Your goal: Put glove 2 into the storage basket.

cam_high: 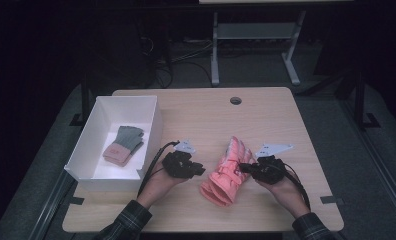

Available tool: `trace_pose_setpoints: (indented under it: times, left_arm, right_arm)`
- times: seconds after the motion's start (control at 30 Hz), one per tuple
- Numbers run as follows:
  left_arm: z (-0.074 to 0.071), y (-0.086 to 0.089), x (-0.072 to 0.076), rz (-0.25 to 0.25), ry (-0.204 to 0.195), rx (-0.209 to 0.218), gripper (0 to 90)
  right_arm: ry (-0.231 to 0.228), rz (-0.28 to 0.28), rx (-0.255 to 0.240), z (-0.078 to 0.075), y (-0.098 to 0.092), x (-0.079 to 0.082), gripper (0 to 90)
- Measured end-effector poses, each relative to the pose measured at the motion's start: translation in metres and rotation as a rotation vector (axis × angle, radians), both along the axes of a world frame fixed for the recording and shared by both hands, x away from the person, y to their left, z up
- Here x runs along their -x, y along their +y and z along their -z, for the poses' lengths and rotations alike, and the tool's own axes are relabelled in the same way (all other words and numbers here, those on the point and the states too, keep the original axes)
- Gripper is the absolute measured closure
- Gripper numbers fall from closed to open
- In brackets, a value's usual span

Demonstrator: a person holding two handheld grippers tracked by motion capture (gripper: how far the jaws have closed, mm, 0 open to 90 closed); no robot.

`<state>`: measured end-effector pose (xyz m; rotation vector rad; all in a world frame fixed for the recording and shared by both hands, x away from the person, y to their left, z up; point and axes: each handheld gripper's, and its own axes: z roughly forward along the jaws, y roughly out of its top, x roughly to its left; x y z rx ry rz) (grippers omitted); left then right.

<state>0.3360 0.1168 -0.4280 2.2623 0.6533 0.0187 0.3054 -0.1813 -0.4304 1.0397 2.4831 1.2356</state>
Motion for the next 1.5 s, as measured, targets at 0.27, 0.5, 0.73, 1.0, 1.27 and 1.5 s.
trace_pose_setpoints:
  times: [0.27,0.5,0.73,1.0,1.27,1.5]
  left_arm:
    - [-0.017,-0.005,-0.001,-0.006,-0.046,0.009,47.9]
    - [-0.039,-0.014,-0.003,-0.03,-0.03,0.075,27.8]
    - [-0.039,-0.035,-0.007,-0.037,-0.008,0.061,15.9]
    - [-0.018,-0.049,-0.018,-0.081,0.057,0.03,13.6]
    - [0.003,-0.045,-0.023,-0.104,0.129,-0.004,12.8]
    - [0.022,-0.035,-0.029,-0.105,0.234,0.041,12.7]
  right_arm:
    - [0.025,0.005,0.047,0.008,0.01,-0.004,90.0]
    - [0.027,-0.022,0.081,0.012,0.03,-0.008,90.0]
    - [0.019,-0.035,0.092,0.013,0.041,-0.01,90.0]
    - [0.02,-0.033,0.095,0.014,0.041,-0.009,90.0]
    - [0.019,-0.038,0.11,0.015,0.042,-0.009,90.0]
    - [0.019,-0.044,0.126,0.017,0.045,-0.008,90.0]
